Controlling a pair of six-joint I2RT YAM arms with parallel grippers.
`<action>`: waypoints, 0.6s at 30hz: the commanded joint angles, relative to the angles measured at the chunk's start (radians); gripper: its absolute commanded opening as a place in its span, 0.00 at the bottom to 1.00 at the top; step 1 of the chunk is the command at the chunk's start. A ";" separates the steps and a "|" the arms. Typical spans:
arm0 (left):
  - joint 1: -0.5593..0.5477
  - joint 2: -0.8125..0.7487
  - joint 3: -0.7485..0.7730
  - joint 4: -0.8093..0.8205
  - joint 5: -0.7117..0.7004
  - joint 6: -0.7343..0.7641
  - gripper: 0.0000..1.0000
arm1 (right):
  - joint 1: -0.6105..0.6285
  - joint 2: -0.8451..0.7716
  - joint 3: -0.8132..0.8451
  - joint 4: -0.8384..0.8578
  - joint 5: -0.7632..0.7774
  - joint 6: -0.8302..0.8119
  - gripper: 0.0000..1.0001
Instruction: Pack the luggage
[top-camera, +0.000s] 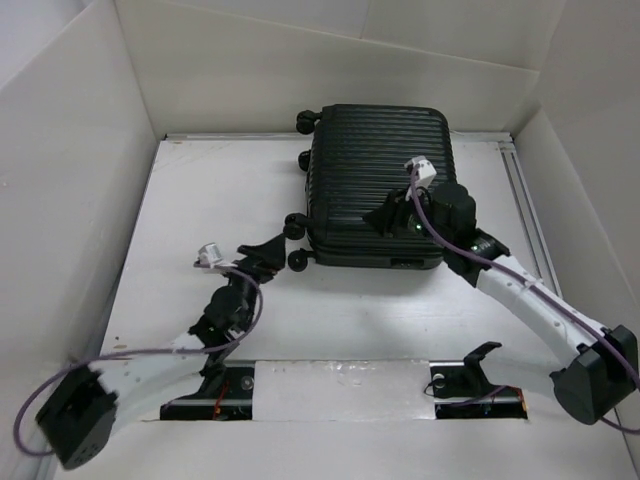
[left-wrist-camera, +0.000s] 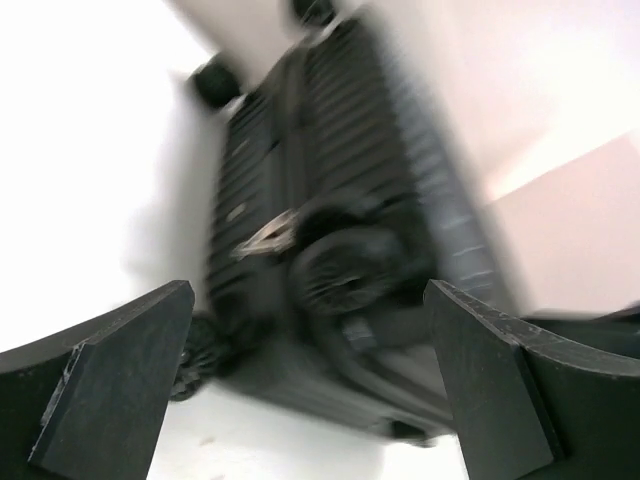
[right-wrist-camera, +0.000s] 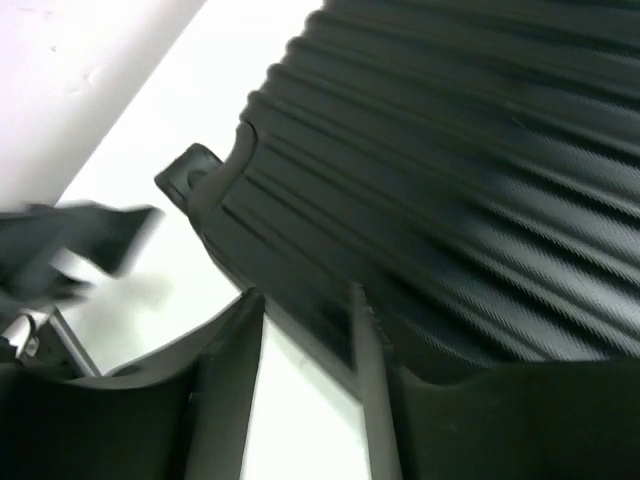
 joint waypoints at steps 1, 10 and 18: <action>-0.009 -0.327 -0.020 -0.367 -0.043 0.014 1.00 | -0.047 -0.068 0.031 -0.236 0.062 -0.005 0.48; 0.167 -0.183 0.347 -0.621 0.197 0.181 1.00 | -0.464 -0.079 0.156 -0.312 0.060 0.016 0.25; 0.468 0.193 0.546 -0.529 0.692 0.169 0.89 | -0.742 0.113 0.192 -0.232 -0.150 0.059 0.62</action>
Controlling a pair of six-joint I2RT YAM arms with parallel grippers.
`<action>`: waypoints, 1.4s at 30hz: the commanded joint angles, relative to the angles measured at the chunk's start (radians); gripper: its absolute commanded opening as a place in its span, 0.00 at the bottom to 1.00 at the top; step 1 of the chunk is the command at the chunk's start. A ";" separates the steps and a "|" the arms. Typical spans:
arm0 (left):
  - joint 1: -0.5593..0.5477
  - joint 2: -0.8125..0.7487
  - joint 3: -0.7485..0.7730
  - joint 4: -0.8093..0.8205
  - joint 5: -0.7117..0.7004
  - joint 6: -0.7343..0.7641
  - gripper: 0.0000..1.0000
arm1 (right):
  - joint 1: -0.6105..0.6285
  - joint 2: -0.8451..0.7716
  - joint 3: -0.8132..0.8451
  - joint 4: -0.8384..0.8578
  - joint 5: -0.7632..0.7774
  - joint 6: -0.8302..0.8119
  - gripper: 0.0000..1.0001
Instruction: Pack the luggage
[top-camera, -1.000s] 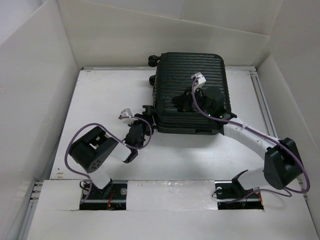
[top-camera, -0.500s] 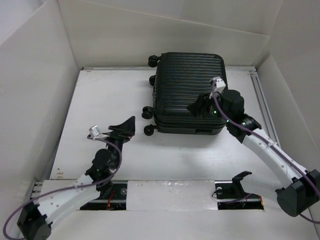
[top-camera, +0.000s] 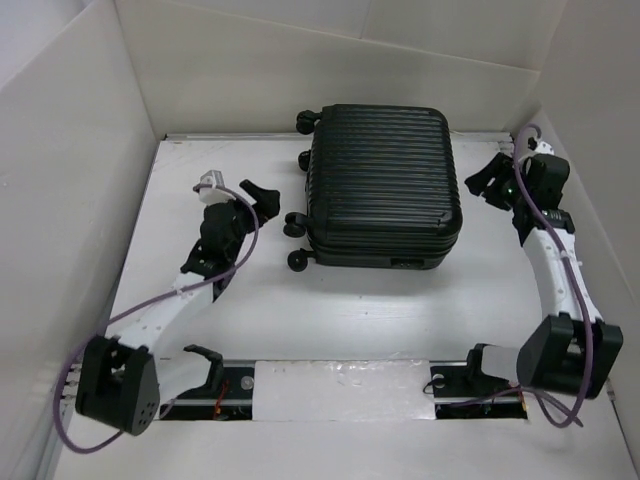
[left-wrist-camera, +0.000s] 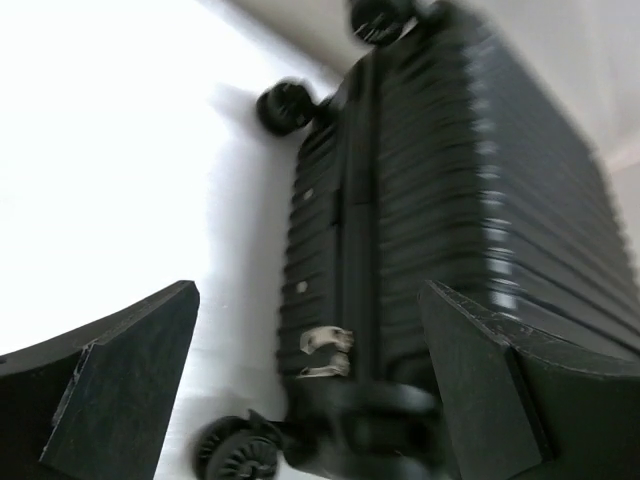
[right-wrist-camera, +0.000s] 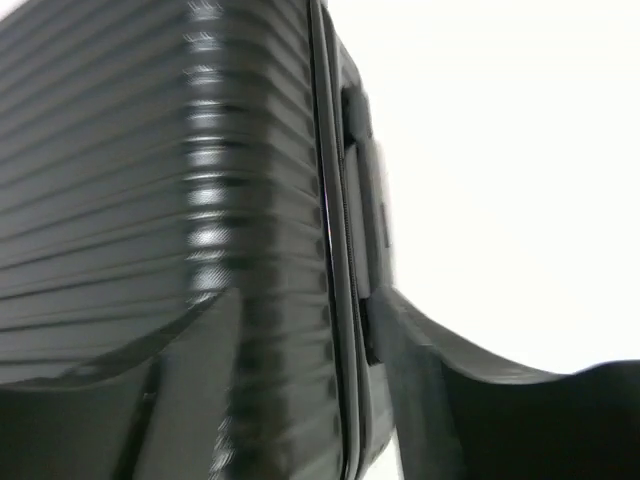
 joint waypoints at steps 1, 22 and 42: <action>0.088 0.116 0.096 0.039 0.299 0.014 0.89 | -0.024 0.107 0.045 0.052 -0.217 0.010 0.65; -0.038 -0.081 -0.227 0.237 0.701 -0.109 0.52 | 0.419 0.567 0.419 0.023 -0.407 -0.022 0.67; -0.038 -0.811 0.142 -0.596 -0.052 0.034 1.00 | 0.366 -0.400 -0.049 -0.043 -0.025 -0.031 1.00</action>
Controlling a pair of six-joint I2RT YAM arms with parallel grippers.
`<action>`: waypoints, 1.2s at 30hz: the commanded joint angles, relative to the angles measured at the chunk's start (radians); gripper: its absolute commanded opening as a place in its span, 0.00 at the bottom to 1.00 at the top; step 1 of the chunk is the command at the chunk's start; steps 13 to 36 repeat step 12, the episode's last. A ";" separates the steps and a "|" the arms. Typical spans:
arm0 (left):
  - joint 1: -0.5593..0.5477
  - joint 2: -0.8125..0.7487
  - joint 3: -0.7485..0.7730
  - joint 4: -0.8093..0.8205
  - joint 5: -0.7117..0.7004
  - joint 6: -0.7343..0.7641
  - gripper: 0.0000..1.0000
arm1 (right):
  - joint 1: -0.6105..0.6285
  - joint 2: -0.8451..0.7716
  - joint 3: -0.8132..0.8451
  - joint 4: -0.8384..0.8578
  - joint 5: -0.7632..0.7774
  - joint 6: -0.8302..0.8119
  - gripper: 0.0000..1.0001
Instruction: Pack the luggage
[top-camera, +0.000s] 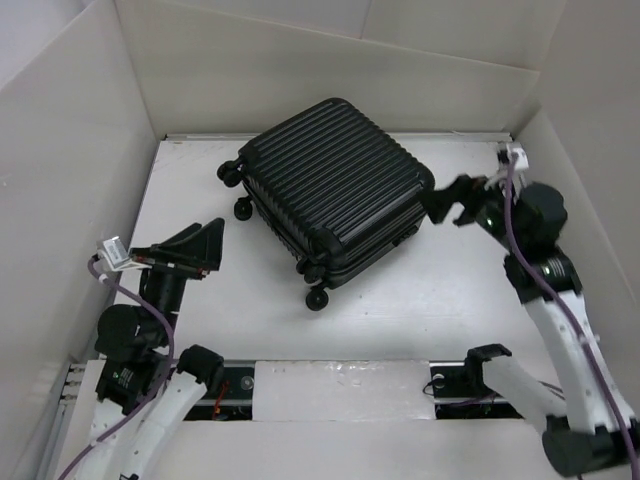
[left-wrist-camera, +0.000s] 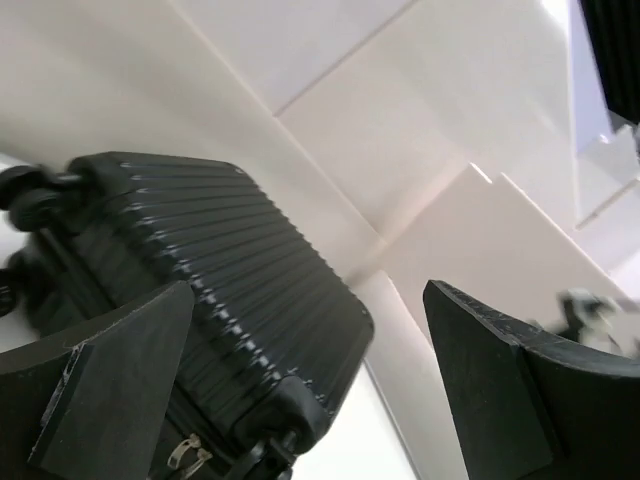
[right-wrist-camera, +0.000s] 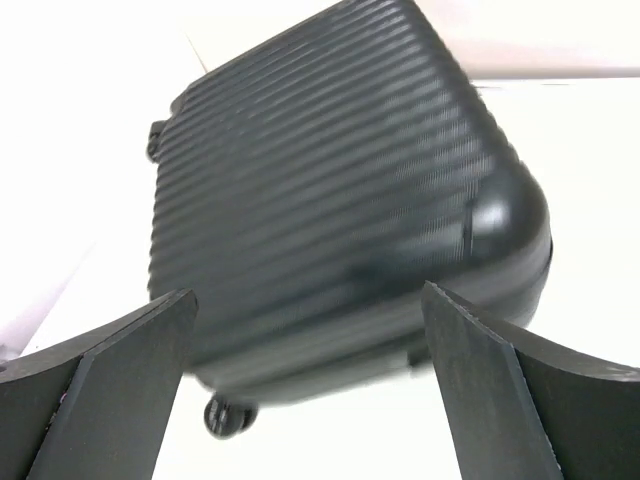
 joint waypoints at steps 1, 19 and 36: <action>0.002 -0.006 0.048 -0.164 -0.086 0.025 1.00 | 0.006 -0.201 -0.121 -0.070 0.098 0.018 1.00; 0.002 -0.052 -0.065 -0.174 0.048 0.060 1.00 | 0.018 -0.537 -0.317 -0.228 0.183 0.089 1.00; 0.002 -0.052 -0.065 -0.174 0.048 0.060 1.00 | 0.018 -0.537 -0.317 -0.228 0.183 0.089 1.00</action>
